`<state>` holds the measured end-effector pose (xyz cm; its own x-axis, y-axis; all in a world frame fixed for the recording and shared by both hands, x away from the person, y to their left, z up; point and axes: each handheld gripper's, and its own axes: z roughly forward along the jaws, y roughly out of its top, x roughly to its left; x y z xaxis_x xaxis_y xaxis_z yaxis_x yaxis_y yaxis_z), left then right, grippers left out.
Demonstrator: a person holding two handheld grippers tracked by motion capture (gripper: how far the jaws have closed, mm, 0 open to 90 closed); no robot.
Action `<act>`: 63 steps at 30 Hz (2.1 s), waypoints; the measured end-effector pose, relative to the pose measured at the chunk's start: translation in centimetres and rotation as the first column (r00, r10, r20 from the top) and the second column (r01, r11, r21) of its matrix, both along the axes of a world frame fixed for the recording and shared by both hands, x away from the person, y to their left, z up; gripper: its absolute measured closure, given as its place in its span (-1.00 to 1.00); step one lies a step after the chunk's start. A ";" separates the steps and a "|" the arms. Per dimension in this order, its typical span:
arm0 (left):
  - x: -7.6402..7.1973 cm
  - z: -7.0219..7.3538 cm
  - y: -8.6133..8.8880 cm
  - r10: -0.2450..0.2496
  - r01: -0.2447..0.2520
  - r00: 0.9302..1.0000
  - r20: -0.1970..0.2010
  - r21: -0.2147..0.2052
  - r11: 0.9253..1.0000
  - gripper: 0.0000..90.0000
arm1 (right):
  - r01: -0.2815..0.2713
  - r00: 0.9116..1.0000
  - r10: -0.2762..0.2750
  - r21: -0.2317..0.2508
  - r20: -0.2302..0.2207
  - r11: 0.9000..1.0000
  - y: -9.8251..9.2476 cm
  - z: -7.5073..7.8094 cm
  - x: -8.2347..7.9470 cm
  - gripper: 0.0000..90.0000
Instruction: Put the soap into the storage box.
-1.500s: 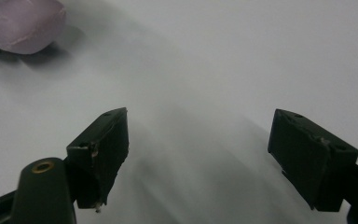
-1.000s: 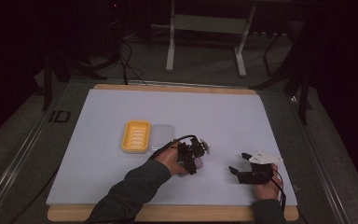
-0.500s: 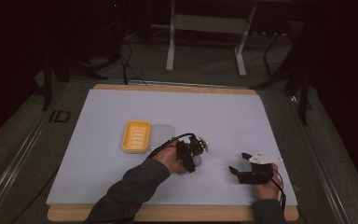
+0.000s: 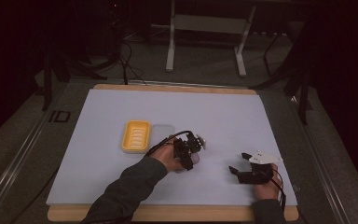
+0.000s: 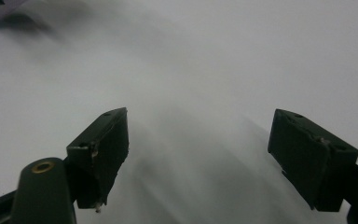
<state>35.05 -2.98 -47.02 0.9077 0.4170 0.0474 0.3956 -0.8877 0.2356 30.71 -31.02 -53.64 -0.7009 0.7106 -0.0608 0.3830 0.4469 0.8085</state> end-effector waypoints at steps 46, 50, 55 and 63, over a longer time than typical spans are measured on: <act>1.4 1.7 3.2 0.076 -0.076 0.997 0.004 -0.007 0.997 0.11 | 0.001 1.000 -0.001 -0.001 -0.004 1.000 0.0 0.0 0.0 -0.56; 1.6 1.8 3.5 0.086 -0.086 0.996 0.004 -0.014 0.996 0.11 | 0.001 1.000 -0.001 -0.002 -0.003 1.000 0.0 0.0 0.0 -0.56; 1.8 2.0 3.8 0.096 -0.096 0.995 0.006 -0.019 0.995 0.11 | 0.001 1.000 -0.001 -0.004 -0.003 1.000 0.0 0.0 0.0 -0.56; 2.1 2.4 4.4 0.113 -0.113 0.994 0.008 -0.029 0.993 0.11 | 0.001 1.000 -0.001 -0.005 -0.002 1.000 0.0 0.0 0.0 -0.56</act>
<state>37.15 1.41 -44.66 0.8540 0.5184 0.0427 0.4907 -0.8302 0.2647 30.68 -30.98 -53.64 -0.7005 0.7109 -0.0626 0.3853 0.4506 0.8053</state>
